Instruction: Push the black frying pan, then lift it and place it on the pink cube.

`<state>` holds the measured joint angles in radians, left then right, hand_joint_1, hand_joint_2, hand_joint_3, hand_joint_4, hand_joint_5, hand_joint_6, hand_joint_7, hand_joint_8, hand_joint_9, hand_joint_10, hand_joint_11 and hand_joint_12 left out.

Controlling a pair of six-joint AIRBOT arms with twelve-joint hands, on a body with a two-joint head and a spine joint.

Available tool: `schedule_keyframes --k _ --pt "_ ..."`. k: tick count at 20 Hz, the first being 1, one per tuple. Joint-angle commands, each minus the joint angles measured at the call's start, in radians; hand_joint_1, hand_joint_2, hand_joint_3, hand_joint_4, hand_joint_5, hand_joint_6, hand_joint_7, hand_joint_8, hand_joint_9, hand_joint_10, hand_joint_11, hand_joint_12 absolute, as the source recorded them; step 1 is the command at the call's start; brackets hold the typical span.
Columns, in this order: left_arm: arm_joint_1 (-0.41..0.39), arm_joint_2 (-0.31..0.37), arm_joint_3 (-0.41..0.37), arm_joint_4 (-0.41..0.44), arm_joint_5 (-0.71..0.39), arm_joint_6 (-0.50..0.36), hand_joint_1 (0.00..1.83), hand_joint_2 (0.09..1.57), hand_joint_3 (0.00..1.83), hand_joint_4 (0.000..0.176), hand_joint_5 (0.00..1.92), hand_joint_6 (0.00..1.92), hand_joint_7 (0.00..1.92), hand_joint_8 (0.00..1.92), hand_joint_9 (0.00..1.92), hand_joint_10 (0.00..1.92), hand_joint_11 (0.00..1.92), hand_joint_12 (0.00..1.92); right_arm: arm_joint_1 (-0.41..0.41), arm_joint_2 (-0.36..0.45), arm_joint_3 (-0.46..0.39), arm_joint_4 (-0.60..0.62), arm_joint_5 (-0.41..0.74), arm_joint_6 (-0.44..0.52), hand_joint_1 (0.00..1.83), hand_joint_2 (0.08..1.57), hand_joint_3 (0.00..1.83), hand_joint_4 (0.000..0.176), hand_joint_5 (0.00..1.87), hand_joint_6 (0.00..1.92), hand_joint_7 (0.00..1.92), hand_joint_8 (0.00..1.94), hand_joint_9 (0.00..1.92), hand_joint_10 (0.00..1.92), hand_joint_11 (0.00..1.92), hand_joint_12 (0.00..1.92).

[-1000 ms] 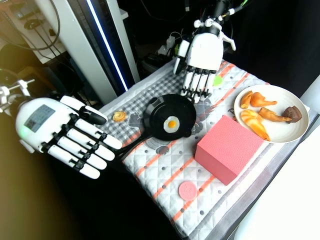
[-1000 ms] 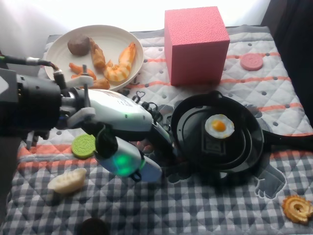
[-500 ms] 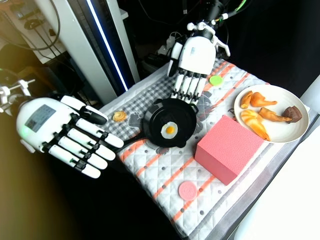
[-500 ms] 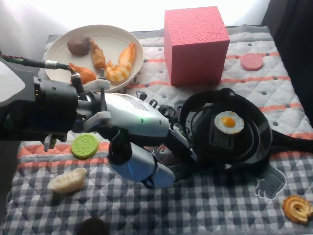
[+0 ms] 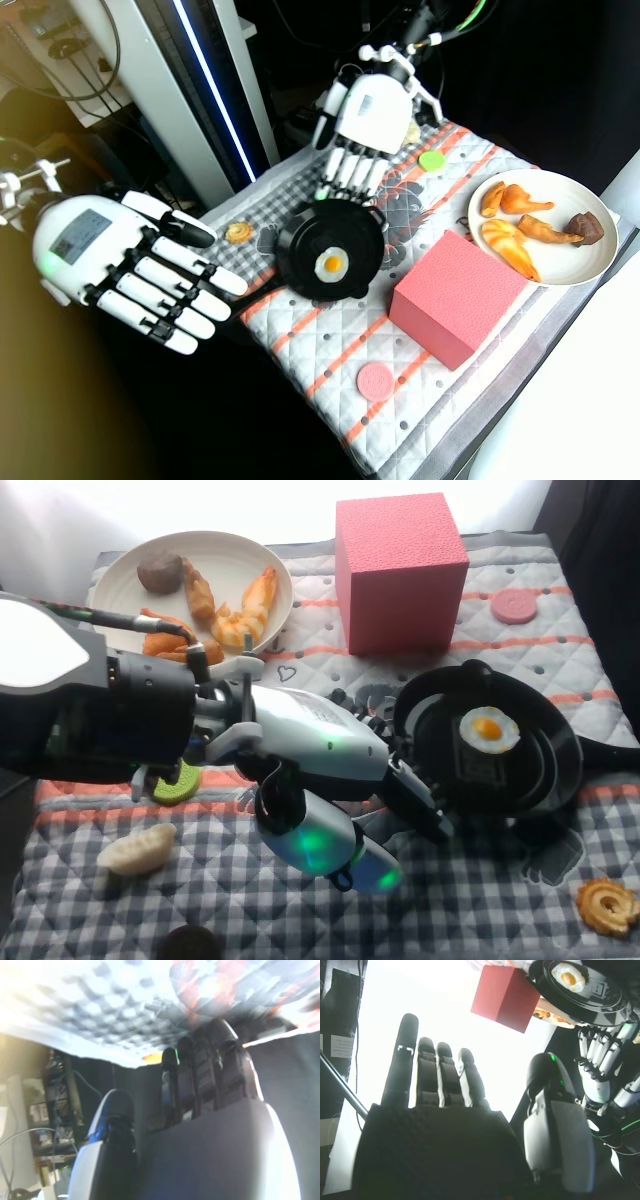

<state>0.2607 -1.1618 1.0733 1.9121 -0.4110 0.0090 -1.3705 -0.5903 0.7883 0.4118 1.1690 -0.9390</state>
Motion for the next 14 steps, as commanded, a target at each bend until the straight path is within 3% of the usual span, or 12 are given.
schedule_keyframes --k 1,3,4,6,8,9,10,11,12,14 --pt "-0.013 -0.003 0.001 -0.051 0.005 0.017 0.31 1.32 0.0 0.027 0.43 0.02 0.38 0.01 0.29 0.02 0.0 0.93 0.002 0.003 0.006 0.013 0.122 0.006 0.27 1.26 0.0 0.036 0.0 0.0 0.0 0.0 0.0 0.0 0.0 0.79" --pt "-0.014 -0.014 0.004 -0.069 0.005 0.04 0.33 1.32 0.0 0.023 0.45 0.02 0.4 0.01 0.3 0.03 0.0 0.9 0.002 0.003 0.006 0.013 0.122 0.006 0.26 1.26 0.0 0.027 0.0 0.0 0.0 0.0 0.01 0.0 0.0 0.84" --pt "-0.014 -0.021 0.007 -0.075 0.005 0.048 0.48 1.27 0.0 0.002 0.56 0.07 0.51 0.04 0.41 0.07 0.0 1.14 0.002 0.003 0.006 0.013 0.122 0.006 0.27 1.25 0.0 0.041 0.0 0.0 0.0 0.0 0.01 0.01 0.0 0.91" --pt "-0.014 -0.039 0.018 -0.085 0.009 0.063 0.6 1.21 0.0 0.0 0.58 0.07 0.55 0.03 0.44 0.08 0.0 1.38 0.002 0.003 0.006 0.013 0.122 0.006 0.26 1.25 0.0 0.043 0.0 0.0 0.0 0.0 0.02 0.01 0.0 1.04" --pt "-0.014 -0.055 0.029 -0.098 0.01 0.074 0.58 1.23 0.0 0.0 0.58 0.07 0.55 0.02 0.43 0.08 0.0 1.34 0.002 0.003 0.006 0.013 0.122 0.006 0.27 1.25 0.0 0.047 0.0 0.0 0.0 0.0 0.01 0.0 0.0 1.01" --pt "-0.015 -0.065 0.034 -0.102 0.01 0.08 0.45 1.27 0.0 0.0 0.53 0.04 0.49 0.01 0.38 0.06 0.0 1.28 0.002 0.003 0.006 0.013 0.122 0.006 0.27 1.25 0.0 0.039 0.0 0.0 0.0 0.0 0.01 0.0 0.0 0.96" --pt "-0.015 -0.076 0.04 -0.102 0.01 0.084 0.56 1.24 0.0 0.0 0.64 0.06 0.6 0.02 0.46 0.09 0.0 1.39 0.002 0.003 0.007 0.013 0.122 0.006 0.27 1.24 0.0 0.059 0.0 0.0 0.0 0.0 0.0 0.0 0.0 0.91" --pt "-0.016 -0.082 0.043 -0.105 0.01 0.087 0.69 1.22 0.0 0.0 0.65 0.05 0.59 0.01 0.41 0.06 0.0 1.3 0.002 0.003 0.007 0.013 0.122 0.006 0.27 1.24 0.0 0.05 0.0 0.0 0.0 0.0 0.01 0.0 0.0 0.96" --pt "-0.016 -0.088 0.047 -0.111 0.012 0.095 0.63 1.27 0.01 0.0 0.59 0.02 0.53 0.0 0.35 0.03 0.0 1.18 0.002 0.003 0.007 0.013 0.122 0.006 0.27 1.24 0.0 0.048 0.0 0.0 0.0 0.0 0.03 0.01 0.0 1.06" --pt "-0.017 -0.098 0.051 -0.131 0.02 0.119 0.68 1.24 0.0 0.0 0.61 0.02 0.54 0.0 0.34 0.02 0.0 1.14 0.002 0.003 0.007 0.013 0.122 0.006 0.26 1.25 0.0 0.036 0.0 0.0 0.0 0.0 0.03 0.01 0.0 1.17"
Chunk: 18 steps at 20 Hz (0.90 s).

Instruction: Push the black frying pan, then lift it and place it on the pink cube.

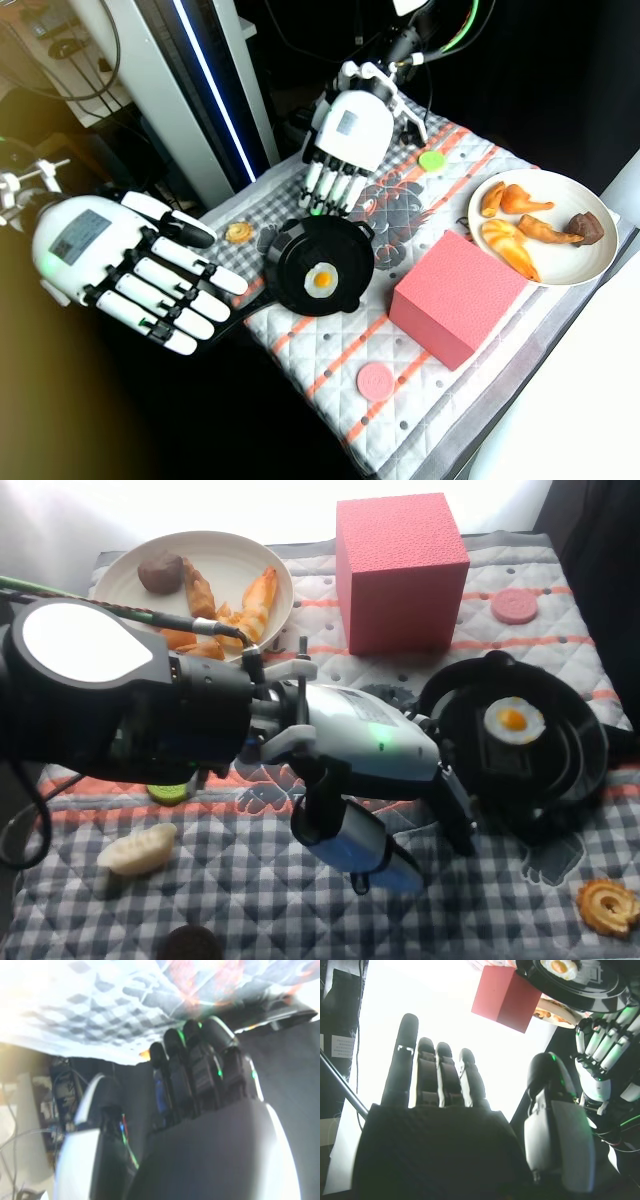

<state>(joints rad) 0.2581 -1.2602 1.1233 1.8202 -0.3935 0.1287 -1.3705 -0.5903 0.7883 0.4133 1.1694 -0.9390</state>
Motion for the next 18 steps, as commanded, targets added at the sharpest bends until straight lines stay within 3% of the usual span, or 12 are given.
schedule_keyframes --k 1,2,3,4,5,7,10,11,13,14,16,18 --pt "-0.014 -0.004 0.004 -0.048 0.004 0.004 0.74 1.22 0.0 0.0 0.63 0.03 0.53 0.0 0.34 0.01 0.0 1.13 0.002 0.003 0.007 0.011 0.122 0.006 0.26 1.25 0.0 0.037 0.0 0.0 0.0 0.0 0.04 0.02 0.0 1.17" --pt "-0.014 -0.011 0.009 -0.061 0.004 0.011 0.73 1.21 0.0 0.0 0.7 0.07 0.56 0.01 0.38 0.02 0.0 1.16 0.002 0.003 0.007 0.011 0.122 0.006 0.27 1.26 0.0 0.041 0.0 0.0 0.0 0.0 0.05 0.02 0.0 1.18" --pt "-0.014 -0.015 0.01 -0.065 0.004 0.017 0.76 1.2 0.01 0.0 0.7 0.29 0.66 0.03 0.44 0.1 0.0 1.19 0.002 0.003 0.007 0.011 0.122 0.006 0.26 1.26 0.0 0.038 0.0 0.0 0.0 0.0 0.06 0.02 0.0 1.14" --pt "-0.014 -0.021 0.011 -0.069 0.004 0.025 0.72 1.2 0.01 0.0 0.64 0.31 0.65 0.02 0.47 0.12 0.0 1.15 0.002 0.003 0.007 0.011 0.122 0.006 0.25 1.26 0.0 0.04 0.0 0.0 0.0 0.0 0.04 0.02 0.0 1.08" --pt "-0.014 -0.025 0.013 -0.072 0.004 0.027 0.67 1.23 0.01 0.0 0.59 0.3 0.65 0.02 0.49 0.15 0.0 1.11 0.002 0.003 0.007 0.011 0.122 0.006 0.26 1.26 0.0 0.039 0.0 0.0 0.0 0.0 0.02 0.01 0.0 0.94" --pt "-0.014 -0.034 0.018 -0.089 0.004 0.04 0.55 1.27 0.0 0.0 0.48 0.09 0.51 0.0 0.43 0.08 0.0 1.03 0.002 0.003 0.007 0.011 0.122 0.006 0.27 1.25 0.0 0.045 0.0 0.0 0.0 0.0 0.04 0.01 0.0 0.9" --pt "-0.012 -0.046 0.023 -0.126 0.004 0.07 0.58 1.26 0.0 0.0 0.55 0.08 0.48 0.0 0.43 0.03 0.0 0.97 0.002 0.003 0.007 0.011 0.122 0.006 0.27 1.26 0.0 0.044 0.0 0.0 0.0 0.0 0.02 0.0 0.0 0.7" --pt "-0.012 -0.053 0.023 -0.129 0.004 0.076 0.59 1.27 0.01 0.0 0.6 0.1 0.51 0.01 0.45 0.03 0.0 1.0 0.002 0.003 0.007 0.011 0.122 0.006 0.28 1.26 0.0 0.037 0.0 0.0 0.0 0.0 0.01 0.0 0.0 0.68" --pt "-0.012 -0.061 0.025 -0.149 0.001 0.095 0.46 1.34 0.03 0.012 0.57 0.11 0.5 0.01 0.45 0.03 0.0 1.06 0.002 0.003 0.008 0.011 0.122 0.006 0.27 1.26 0.0 0.041 0.0 0.0 0.0 0.0 0.0 0.0 0.0 0.62" --pt "-0.011 -0.062 0.026 -0.159 0.0 0.101 0.63 1.27 0.0 0.0 0.68 0.17 0.59 0.03 0.52 0.05 0.0 1.23 0.002 0.003 0.008 0.011 0.122 0.006 0.27 1.26 0.0 0.028 0.0 0.0 0.0 0.0 0.02 0.01 0.0 0.65" --pt "-0.01 -0.06 0.027 -0.167 -0.004 0.1 0.51 1.34 0.01 0.006 0.58 0.18 0.51 0.0 0.43 0.01 0.0 1.06 0.002 0.003 0.008 0.011 0.122 0.006 0.26 1.25 0.0 0.028 0.0 0.0 0.0 0.0 0.01 0.0 0.0 0.54" --pt "-0.006 -0.037 0.021 -0.18 -0.019 0.093 0.45 1.34 0.01 0.007 0.49 0.14 0.46 0.0 0.4 0.0 0.0 0.97 0.0 0.003 0.007 0.011 0.121 0.006 0.24 1.25 0.0 0.034 0.0 0.0 0.0 0.0 0.02 0.0 0.0 0.58"
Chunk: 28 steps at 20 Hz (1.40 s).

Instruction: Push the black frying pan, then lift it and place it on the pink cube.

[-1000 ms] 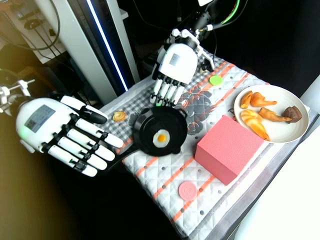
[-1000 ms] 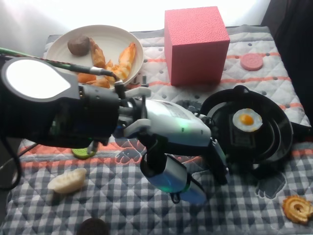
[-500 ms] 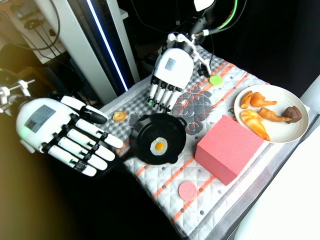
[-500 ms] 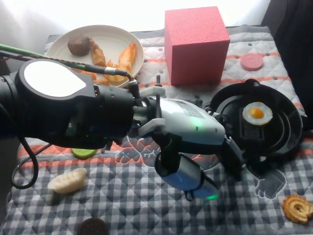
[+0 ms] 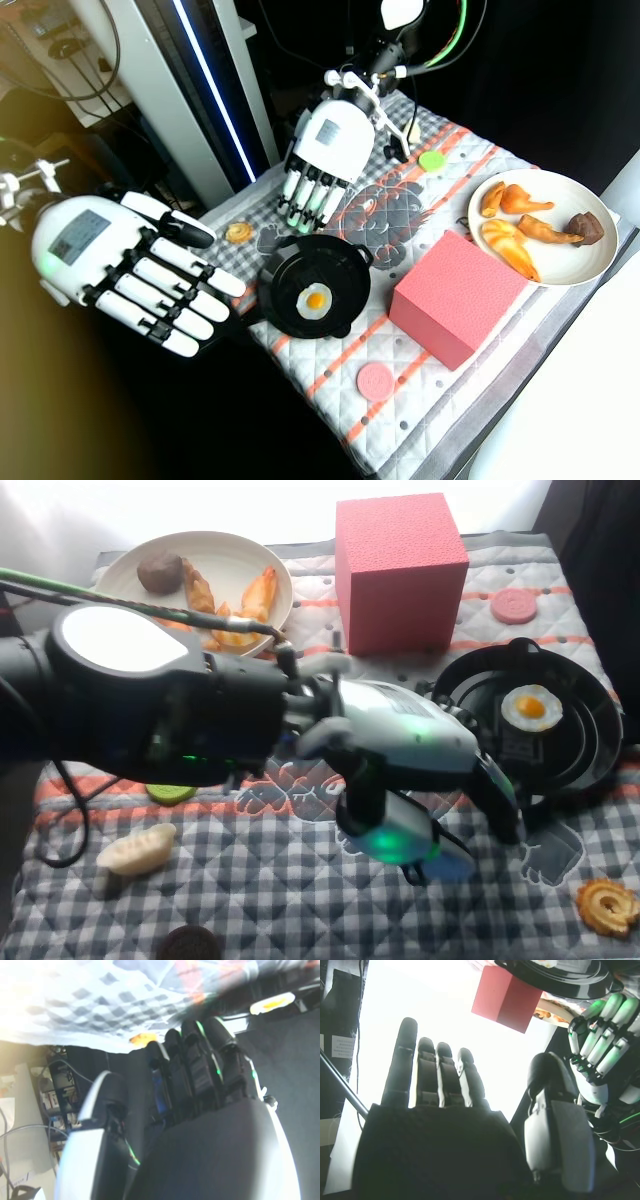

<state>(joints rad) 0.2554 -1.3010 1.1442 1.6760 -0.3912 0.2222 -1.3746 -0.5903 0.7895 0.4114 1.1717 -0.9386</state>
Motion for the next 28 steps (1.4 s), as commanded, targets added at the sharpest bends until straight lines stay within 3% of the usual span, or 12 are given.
schedule_keyframes --k 1,2,3,4,5,6,7,10,12,21,25,28 --pt "-0.003 0.022 -0.008 -0.045 -0.033 -0.007 0.61 1.28 0.0 0.0 0.56 0.16 0.54 0.02 0.45 0.02 0.0 1.08 0.003 0.003 0.006 0.013 0.118 0.006 0.31 1.24 0.0 0.035 0.0 0.0 0.0 0.0 0.0 0.0 0.0 0.68" --pt "-0.002 0.047 -0.02 -0.057 -0.045 -0.009 0.69 1.26 0.0 0.0 0.62 0.19 0.57 0.03 0.46 0.03 0.0 1.09 0.001 0.003 0.006 0.015 0.117 0.006 0.35 1.23 0.0 0.039 0.0 0.0 0.0 0.0 0.01 0.0 0.0 0.77" --pt "-0.003 0.063 -0.028 -0.064 -0.054 -0.009 0.49 1.27 0.0 0.041 0.52 0.14 0.49 0.01 0.41 0.01 0.0 1.1 0.0 0.003 0.006 0.018 0.114 0.006 0.42 1.21 0.0 0.039 0.0 0.0 0.0 0.0 0.0 0.0 0.0 0.78" --pt "-0.005 0.088 -0.039 -0.081 -0.068 -0.009 0.42 1.28 0.0 0.039 0.49 0.07 0.47 0.0 0.4 0.0 0.0 1.08 -0.002 0.003 0.006 0.025 0.107 0.001 0.45 1.2 0.0 0.036 0.0 0.0 0.0 0.0 0.0 0.0 0.0 0.78" --pt "-0.007 0.105 -0.046 -0.093 -0.076 -0.009 0.46 1.27 0.0 0.006 0.51 0.05 0.51 0.01 0.46 0.02 0.0 1.16 -0.002 0.003 0.005 0.031 0.101 -0.01 0.5 1.2 0.0 0.013 0.0 0.0 0.0 0.0 0.0 0.0 0.0 0.7" --pt "-0.012 0.125 -0.053 -0.108 -0.082 -0.009 0.46 1.27 0.0 0.006 0.51 0.05 0.51 0.01 0.46 0.02 0.0 1.16 -0.003 0.003 0.005 0.04 0.091 -0.023 0.5 1.2 0.0 0.013 0.0 0.0 0.0 0.0 0.0 0.0 0.0 0.7" --pt "-0.017 0.153 -0.063 -0.147 -0.091 0.005 0.45 1.29 0.01 0.0 0.55 0.04 0.54 0.01 0.49 0.03 0.0 1.25 -0.003 0.003 0.003 0.057 0.073 -0.053 0.58 1.17 0.0 0.0 0.0 0.0 0.0 0.0 0.0 0.0 0.0 0.34" --pt "-0.04 0.225 -0.098 -0.171 -0.108 0.014 0.33 1.37 0.01 0.0 0.51 0.01 0.48 0.0 0.45 0.01 0.0 1.16 -0.003 0.003 0.008 0.078 0.023 -0.088 0.68 1.15 0.0 0.0 0.0 0.0 0.0 0.0 0.0 0.0 0.0 0.01" --pt "-0.052 0.266 -0.118 -0.172 -0.11 0.014 0.52 1.31 0.0 0.0 0.63 0.05 0.57 0.03 0.53 0.06 0.0 1.48 -0.003 -0.001 0.016 0.094 -0.011 -0.103 0.8 1.13 0.0 0.0 0.0 0.0 0.0 0.0 0.0 0.0 0.0 0.0" --pt "-0.051 0.363 -0.149 -0.251 -0.089 0.036 0.74 1.26 0.0 0.0 0.63 0.02 0.61 0.01 0.57 0.06 0.0 1.43 0.096 -0.117 0.125 0.202 -0.237 -0.261 0.8 1.11 0.0 0.006 0.0 0.0 0.0 0.0 0.0 0.0 0.0 0.0" --pt "-0.041 0.401 -0.164 -0.31 -0.09 0.076 0.56 1.35 0.02 0.0 0.56 0.0 0.53 0.0 0.51 0.04 0.0 1.32 0.165 -0.179 0.184 0.23 -0.319 -0.312 0.74 1.11 0.0 0.0 0.0 0.0 0.0 0.0 0.0 0.0 0.01 0.01" --pt "-0.029 0.413 -0.167 -0.333 -0.089 0.08 0.48 1.39 0.01 0.0 0.56 0.01 0.54 0.0 0.5 0.04 0.0 1.29 0.206 -0.228 0.233 0.237 -0.368 -0.315 0.78 1.12 0.0 0.019 0.0 0.0 0.0 0.0 0.0 0.0 0.02 0.03"
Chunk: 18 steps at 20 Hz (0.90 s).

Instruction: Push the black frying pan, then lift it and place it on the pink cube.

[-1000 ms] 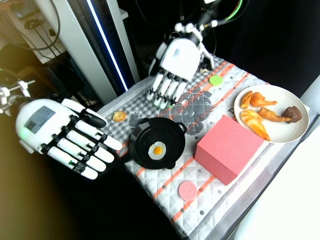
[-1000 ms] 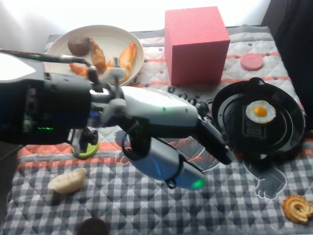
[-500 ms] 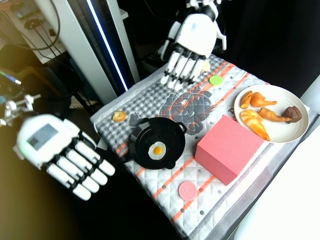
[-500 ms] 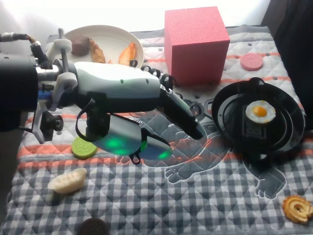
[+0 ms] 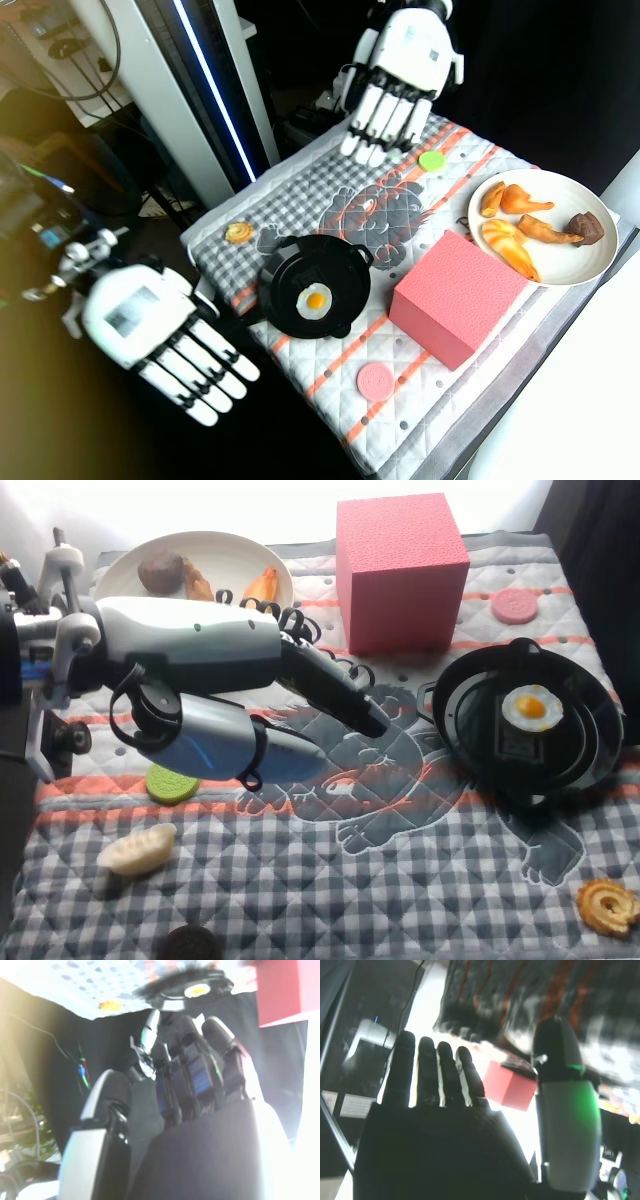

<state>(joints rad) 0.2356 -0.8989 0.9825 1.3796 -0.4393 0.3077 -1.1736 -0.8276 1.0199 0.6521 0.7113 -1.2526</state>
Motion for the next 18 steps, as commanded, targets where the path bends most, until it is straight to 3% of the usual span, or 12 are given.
schedule_keyframes --k 1,3,5,6,7,8,9,10,11,13,15,18 --pt "0.003 0.013 -0.005 -0.083 -0.041 0.025 0.49 1.38 0.01 0.0 0.57 0.01 0.54 0.01 0.51 0.04 0.0 1.3 0.018 -0.009 0.018 0.003 0.085 -0.001 0.8 1.13 0.01 0.014 0.0 0.0 0.0 0.0 0.0 0.0 0.02 0.03" --pt "0.036 0.017 -0.005 -0.187 -0.043 0.105 0.43 1.4 0.01 0.0 0.53 0.0 0.5 0.0 0.46 0.02 0.0 1.26 0.044 -0.043 0.047 0.015 0.068 -0.003 0.79 1.15 0.0 0.009 0.0 0.0 0.0 0.0 0.01 0.0 0.0 0.38" --pt "0.047 0.019 -0.005 -0.201 -0.043 0.11 0.43 1.39 0.0 0.0 0.56 0.02 0.54 0.01 0.52 0.04 0.0 1.29 0.065 -0.068 0.07 0.02 0.047 -0.011 0.78 1.17 0.0 0.009 0.07 0.01 0.08 0.01 0.07 0.02 0.0 0.65" --pt "0.054 0.022 -0.005 -0.233 -0.045 0.133 0.37 1.41 0.01 0.0 0.55 0.01 0.52 0.01 0.51 0.04 0.0 1.28 0.077 -0.085 0.086 0.023 0.036 -0.015 0.8 1.19 0.0 0.001 0.22 0.07 0.23 0.03 0.17 0.07 0.0 0.94" --pt "0.061 0.024 -0.005 -0.267 -0.047 0.161 0.34 1.43 0.01 0.0 0.53 0.0 0.49 0.0 0.48 0.02 0.0 1.22 0.082 -0.095 0.096 0.027 0.03 -0.019 0.87 1.24 0.0 0.0 0.24 0.66 0.47 0.11 0.28 0.3 0.0 1.19" --pt "0.07 0.028 -0.005 -0.318 -0.048 0.198 0.32 1.45 0.01 0.0 0.52 0.0 0.48 0.0 0.46 0.02 0.0 1.22 0.097 -0.114 0.116 0.03 0.01 -0.02 1.07 1.3 0.0 0.0 0.44 1.45 0.7 1.19 0.53 1.35 0.48 1.77" --pt "0.079 0.031 -0.005 -0.344 -0.049 0.22 0.29 1.46 0.01 0.0 0.52 0.0 0.48 0.0 0.46 0.02 0.0 1.24 0.109 -0.129 0.13 0.031 -0.001 -0.021 1.0 1.34 0.01 0.0 0.53 1.62 0.82 1.72 0.94 1.81 1.04 1.89" --pt "0.086 0.033 -0.005 -0.361 -0.05 0.231 0.32 1.46 0.01 0.0 0.53 0.01 0.49 0.0 0.47 0.02 0.0 1.28 0.117 -0.141 0.14 0.032 -0.009 -0.021 1.08 1.31 0.0 0.0 0.67 1.86 1.06 1.9 1.29 1.9 1.39 1.92" --pt "0.089 0.035 -0.005 -0.366 -0.049 0.234 0.36 1.45 0.0 0.0 0.56 0.02 0.5 0.01 0.48 0.03 0.0 1.27 0.122 -0.152 0.146 0.036 -0.011 -0.021 1.23 1.29 0.0 0.0 0.99 1.91 1.33 1.93 1.52 1.92 1.6 1.92" --pt "0.091 0.035 -0.005 -0.375 -0.046 0.242 0.31 1.47 0.01 0.0 0.55 0.01 0.49 0.0 0.47 0.02 0.0 1.22 0.123 -0.159 0.148 0.039 -0.008 -0.021 1.41 1.27 0.0 0.0 1.37 1.92 1.59 1.94 1.69 1.92 1.75 1.92" --pt "0.104 0.038 -0.005 -0.418 -0.046 0.273 0.32 1.47 0.0 0.0 0.56 0.01 0.5 0.0 0.48 0.03 0.0 1.24 0.123 -0.161 0.146 0.039 0.011 -0.021 1.45 1.28 0.0 0.0 1.47 1.92 1.65 1.94 1.74 1.92 1.78 1.92" --pt "0.14 0.047 -0.005 -0.523 -0.063 0.35 0.35 1.46 0.0 0.0 0.57 0.02 0.49 0.0 0.48 0.03 0.0 1.23 0.122 -0.156 0.123 0.04 0.088 -0.021 1.49 1.29 0.0 0.0 1.36 1.92 1.53 1.94 1.61 1.92 1.64 1.92"
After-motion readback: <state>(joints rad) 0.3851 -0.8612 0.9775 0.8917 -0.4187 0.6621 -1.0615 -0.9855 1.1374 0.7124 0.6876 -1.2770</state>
